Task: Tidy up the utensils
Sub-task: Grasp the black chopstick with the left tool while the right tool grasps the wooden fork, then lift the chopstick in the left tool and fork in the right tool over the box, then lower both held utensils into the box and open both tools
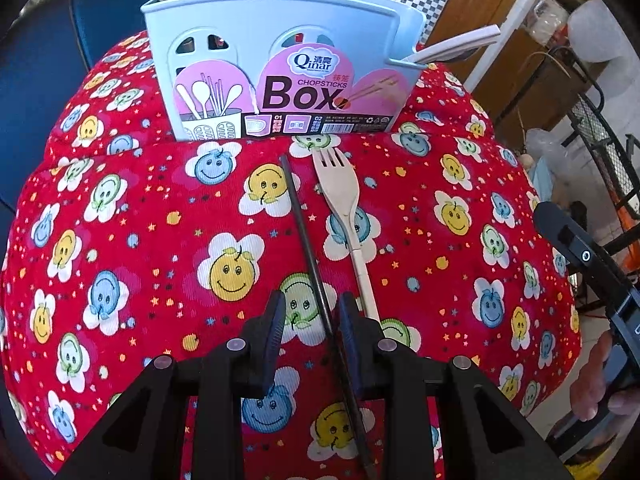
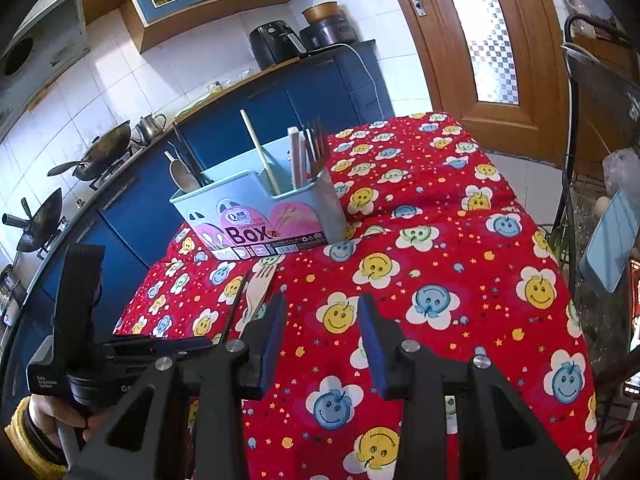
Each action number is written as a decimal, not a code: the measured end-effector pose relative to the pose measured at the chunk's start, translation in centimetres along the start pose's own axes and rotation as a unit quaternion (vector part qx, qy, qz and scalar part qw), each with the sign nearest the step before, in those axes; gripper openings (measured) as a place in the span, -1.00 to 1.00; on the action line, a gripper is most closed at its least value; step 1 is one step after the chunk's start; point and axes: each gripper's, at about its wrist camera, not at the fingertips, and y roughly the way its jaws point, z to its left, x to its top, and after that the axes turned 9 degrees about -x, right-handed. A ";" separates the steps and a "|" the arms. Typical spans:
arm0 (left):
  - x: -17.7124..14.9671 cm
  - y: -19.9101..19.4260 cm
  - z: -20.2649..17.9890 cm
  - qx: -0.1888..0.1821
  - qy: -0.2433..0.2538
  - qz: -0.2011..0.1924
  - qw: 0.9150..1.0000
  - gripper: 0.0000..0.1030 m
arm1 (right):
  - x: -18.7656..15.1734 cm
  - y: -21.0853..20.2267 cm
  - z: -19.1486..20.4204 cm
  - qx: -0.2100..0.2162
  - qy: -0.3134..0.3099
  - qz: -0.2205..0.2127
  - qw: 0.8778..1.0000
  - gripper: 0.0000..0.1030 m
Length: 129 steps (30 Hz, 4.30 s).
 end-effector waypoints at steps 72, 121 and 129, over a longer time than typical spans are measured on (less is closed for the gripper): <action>2.9 -12.9 4.9 -0.055 0.000 -0.315 0.948 -0.89 | 4.0 3.3 8.2 0.070 -0.104 0.107 0.986 -0.86; 12.6 -9.3 4.4 0.023 0.043 -0.505 0.862 -0.89 | 12.1 6.4 7.8 0.021 -0.098 -0.221 0.970 -0.84; 11.4 -8.9 4.7 0.009 0.037 -0.501 0.865 -0.89 | 11.8 5.9 7.7 0.018 -0.092 -0.212 0.973 -0.69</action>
